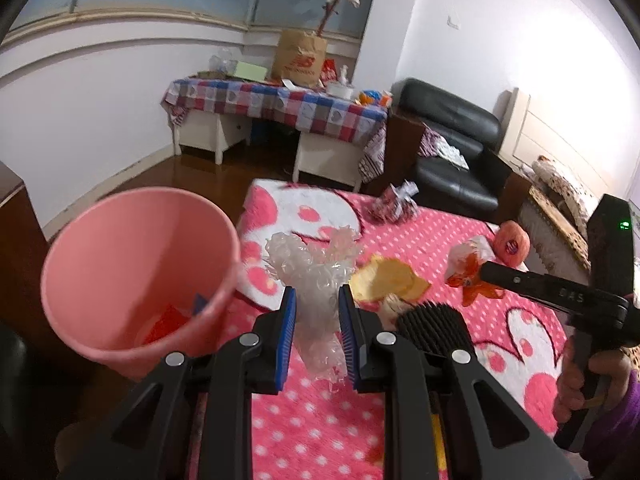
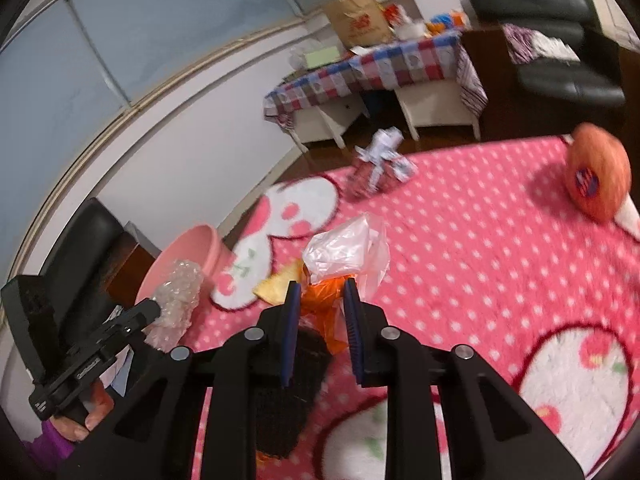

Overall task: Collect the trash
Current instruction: 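Carry both items to the pink bucket and open both tools to drop them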

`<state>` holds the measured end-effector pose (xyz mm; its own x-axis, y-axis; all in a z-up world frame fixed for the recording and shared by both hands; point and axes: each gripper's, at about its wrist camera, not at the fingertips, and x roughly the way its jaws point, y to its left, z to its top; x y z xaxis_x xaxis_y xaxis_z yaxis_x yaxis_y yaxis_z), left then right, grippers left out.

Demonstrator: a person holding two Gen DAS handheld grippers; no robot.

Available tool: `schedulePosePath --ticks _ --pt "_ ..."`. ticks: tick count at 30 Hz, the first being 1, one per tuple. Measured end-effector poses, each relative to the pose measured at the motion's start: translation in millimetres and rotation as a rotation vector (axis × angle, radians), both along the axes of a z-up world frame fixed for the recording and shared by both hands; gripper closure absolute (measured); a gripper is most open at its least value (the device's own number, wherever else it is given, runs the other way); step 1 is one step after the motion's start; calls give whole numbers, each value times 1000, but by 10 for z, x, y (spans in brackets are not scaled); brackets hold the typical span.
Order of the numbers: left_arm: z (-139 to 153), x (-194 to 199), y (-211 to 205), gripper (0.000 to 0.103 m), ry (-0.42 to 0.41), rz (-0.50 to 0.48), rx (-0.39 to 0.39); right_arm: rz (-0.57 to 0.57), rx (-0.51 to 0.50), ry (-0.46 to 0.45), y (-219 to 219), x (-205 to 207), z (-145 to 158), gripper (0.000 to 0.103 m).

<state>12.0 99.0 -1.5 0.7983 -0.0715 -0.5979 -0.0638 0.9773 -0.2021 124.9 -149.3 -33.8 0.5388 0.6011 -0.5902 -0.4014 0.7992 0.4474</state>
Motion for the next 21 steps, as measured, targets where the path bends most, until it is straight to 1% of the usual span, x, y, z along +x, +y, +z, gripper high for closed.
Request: schedulePosePath --ticks 5,10,16,21 --pt "123 -62 214 82 -43 63 11 77 -4 -48 300 6 180 81" --pt "187 -126 442 82 -64 124 22 166 -8 -68 684 31 291 81" --pt "193 -199 732 82 -69 207 26 298 -18 -70 1305 12 334 81" --pt "137 -227 942 82 -58 258 16 386 -46 -74 1779 -56 305 81"
